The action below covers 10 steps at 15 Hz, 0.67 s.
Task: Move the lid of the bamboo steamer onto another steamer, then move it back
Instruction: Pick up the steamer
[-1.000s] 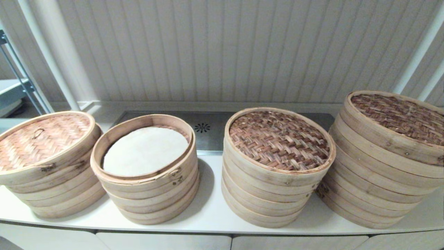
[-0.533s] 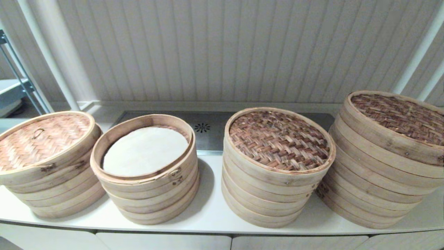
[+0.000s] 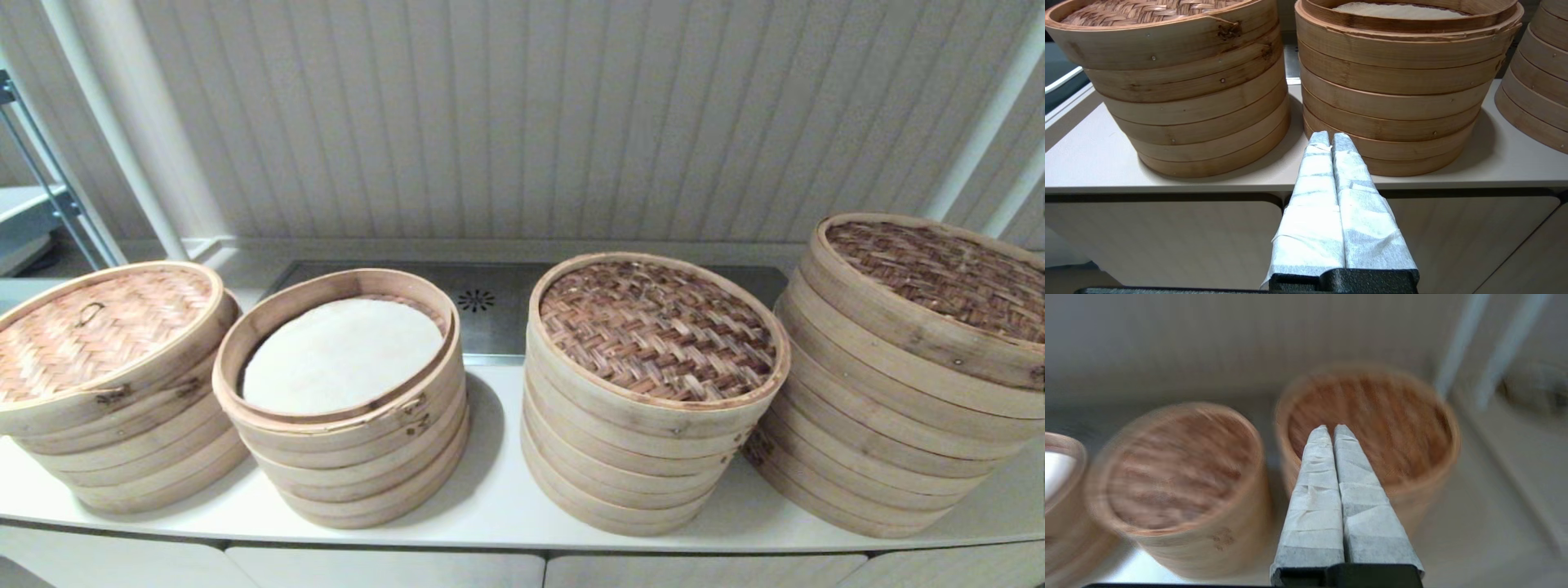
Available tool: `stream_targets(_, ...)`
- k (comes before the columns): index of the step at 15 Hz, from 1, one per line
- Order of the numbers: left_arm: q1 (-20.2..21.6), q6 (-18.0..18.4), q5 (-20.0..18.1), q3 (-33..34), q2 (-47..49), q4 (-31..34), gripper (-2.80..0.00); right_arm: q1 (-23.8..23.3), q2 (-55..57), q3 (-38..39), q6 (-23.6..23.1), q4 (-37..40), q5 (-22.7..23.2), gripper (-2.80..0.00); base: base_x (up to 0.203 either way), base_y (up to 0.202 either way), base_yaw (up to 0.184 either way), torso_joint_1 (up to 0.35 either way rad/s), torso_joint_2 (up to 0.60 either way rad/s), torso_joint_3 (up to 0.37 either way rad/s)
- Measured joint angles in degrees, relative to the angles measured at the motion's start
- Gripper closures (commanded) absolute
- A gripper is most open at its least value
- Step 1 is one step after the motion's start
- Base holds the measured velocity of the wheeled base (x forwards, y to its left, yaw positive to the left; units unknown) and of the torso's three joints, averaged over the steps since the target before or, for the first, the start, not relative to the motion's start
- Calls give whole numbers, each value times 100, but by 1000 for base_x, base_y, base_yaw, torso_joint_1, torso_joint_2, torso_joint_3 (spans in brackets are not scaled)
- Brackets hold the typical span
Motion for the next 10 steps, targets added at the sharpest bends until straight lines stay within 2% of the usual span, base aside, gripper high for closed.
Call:
stream_targets(2,0,5,10,0,0,2,0,-589,933,-708,106,719,-28,0,0,0,0,0,0,0)
stream_targets(5,0,-12,15,0,0,-5,0,-1554,2069,-1295,268,1106,-39,0,0,0,0,0,0,0)
stream_targets(7,0,-12,12,0,0,-6,0,-1656,2501,-1388,487,1131,-20,0,0,0,0,0,0,0)
stream_targets(10,0,-10,1,0,0,0,0,-1596,2931,-1280,510,924,-3,0,0,0,0,0,0,0)
